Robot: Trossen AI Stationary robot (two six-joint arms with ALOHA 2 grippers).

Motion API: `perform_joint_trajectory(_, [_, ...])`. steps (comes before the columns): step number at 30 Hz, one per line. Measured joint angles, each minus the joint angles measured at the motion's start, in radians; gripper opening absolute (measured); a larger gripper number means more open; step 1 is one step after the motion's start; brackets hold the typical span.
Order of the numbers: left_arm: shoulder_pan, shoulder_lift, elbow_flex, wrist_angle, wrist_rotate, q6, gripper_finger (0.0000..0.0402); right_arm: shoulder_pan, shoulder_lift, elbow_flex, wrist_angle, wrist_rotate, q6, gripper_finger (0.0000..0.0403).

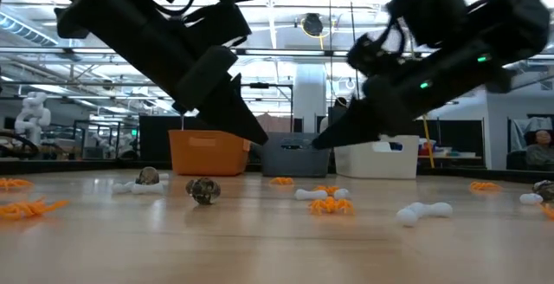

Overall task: Sort Halloween decoration
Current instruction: Put the orange spider toy into the orange bin

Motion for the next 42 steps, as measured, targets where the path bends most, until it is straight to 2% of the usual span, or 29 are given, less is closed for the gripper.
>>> perform_joint_trajectory(5, [-0.031, 0.0, 0.0, -0.009, -0.026, -0.019, 0.0143, -0.059, 0.093, 0.08, 0.0, -0.143, -0.077, 0.0158])
perform_joint_trajectory(12, [-0.076, 0.0, 0.0, -0.008, -0.079, -0.019, 0.0143, -0.136, 0.154, 0.124, 0.0, -0.184, -0.074, 0.0156])
perform_joint_trajectory(18, [-0.09, 0.0, 0.0, -0.01, -0.083, -0.028, 0.0143, -0.195, 0.227, 0.159, 0.008, -0.36, -0.074, 0.0155])
perform_joint_trajectory(21, [-0.095, 0.0, 0.0, -0.01, -0.084, -0.046, 0.0143, -0.202, 0.254, 0.168, 0.022, -0.379, -0.075, 0.0151])
perform_joint_trajectory(25, [-0.11, 0.0, 0.0, -0.017, -0.085, -0.065, 0.0143, -0.202, 0.26, 0.168, 0.018, -0.378, -0.075, 0.012])
perform_joint_trajectory(33, [-0.128, 0.0, 0.0, -0.047, -0.119, -0.071, 0.0143, -0.201, 0.257, 0.168, 0.009, -0.382, -0.077, 0.0014])
perform_joint_trajectory(42, [-0.128, 0.0, -0.014, -0.031, -0.184, -0.072, 0.0143, -0.179, 0.214, 0.165, -0.019, -0.414, -0.101, 0.0002])
